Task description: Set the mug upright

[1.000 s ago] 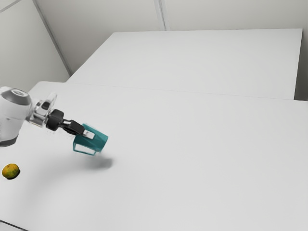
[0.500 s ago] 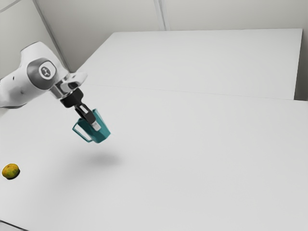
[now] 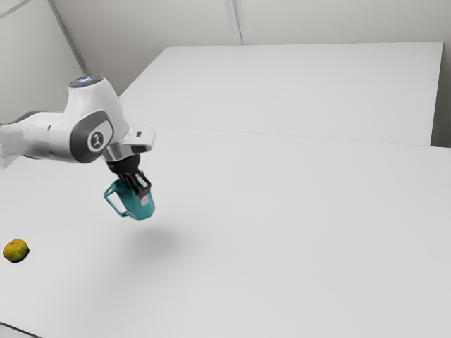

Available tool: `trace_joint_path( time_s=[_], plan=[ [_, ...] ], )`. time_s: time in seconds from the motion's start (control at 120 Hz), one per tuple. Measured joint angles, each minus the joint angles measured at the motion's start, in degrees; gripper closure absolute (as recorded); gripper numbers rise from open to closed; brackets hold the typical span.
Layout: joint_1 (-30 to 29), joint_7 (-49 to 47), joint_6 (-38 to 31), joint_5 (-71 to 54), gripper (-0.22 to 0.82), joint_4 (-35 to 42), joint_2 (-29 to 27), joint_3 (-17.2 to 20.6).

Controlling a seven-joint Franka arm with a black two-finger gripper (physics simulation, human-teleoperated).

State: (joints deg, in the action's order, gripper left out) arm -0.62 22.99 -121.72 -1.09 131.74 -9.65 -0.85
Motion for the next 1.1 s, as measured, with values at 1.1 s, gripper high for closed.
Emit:
trace_joint_path(
  time_s=[1.1],
  plan=[
    [2.10, -29.22, -15.83, -3.10, 0.78, 7.85, 4.15, 3.51]
  ],
)
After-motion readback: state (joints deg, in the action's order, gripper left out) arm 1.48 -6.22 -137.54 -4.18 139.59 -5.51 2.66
